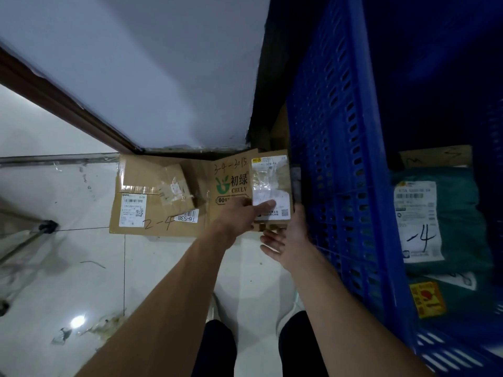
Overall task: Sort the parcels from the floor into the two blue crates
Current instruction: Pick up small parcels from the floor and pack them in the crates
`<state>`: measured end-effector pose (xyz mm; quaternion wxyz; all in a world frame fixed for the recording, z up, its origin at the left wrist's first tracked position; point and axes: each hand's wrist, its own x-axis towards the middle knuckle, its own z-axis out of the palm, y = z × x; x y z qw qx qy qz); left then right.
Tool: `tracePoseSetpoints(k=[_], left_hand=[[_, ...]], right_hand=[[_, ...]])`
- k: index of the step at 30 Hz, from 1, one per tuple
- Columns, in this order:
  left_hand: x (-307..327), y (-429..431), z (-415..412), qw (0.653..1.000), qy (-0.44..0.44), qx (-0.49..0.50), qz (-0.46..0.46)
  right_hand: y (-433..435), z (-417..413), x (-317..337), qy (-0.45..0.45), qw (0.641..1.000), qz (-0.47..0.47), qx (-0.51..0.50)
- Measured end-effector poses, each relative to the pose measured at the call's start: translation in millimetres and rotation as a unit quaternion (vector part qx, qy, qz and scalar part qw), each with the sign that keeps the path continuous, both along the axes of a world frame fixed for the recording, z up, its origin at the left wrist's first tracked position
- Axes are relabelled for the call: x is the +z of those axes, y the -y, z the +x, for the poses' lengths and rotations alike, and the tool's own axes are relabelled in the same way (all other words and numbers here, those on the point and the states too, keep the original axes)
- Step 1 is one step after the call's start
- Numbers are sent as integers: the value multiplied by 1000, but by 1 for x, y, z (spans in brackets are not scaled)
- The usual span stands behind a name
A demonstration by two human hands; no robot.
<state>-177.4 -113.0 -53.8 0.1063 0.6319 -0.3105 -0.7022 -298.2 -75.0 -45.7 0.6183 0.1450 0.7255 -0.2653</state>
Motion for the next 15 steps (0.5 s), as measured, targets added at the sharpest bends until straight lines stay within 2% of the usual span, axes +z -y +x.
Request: tracePoseSetpoints(k=[8, 15], left_hand=[[45, -29, 23, 999, -13, 48, 2], [149, -53, 52, 997, -22, 77, 0]], right_hand=[[-12, 19, 44, -19, 999, -14, 45], [-36, 32, 146, -83, 981, -79, 154]])
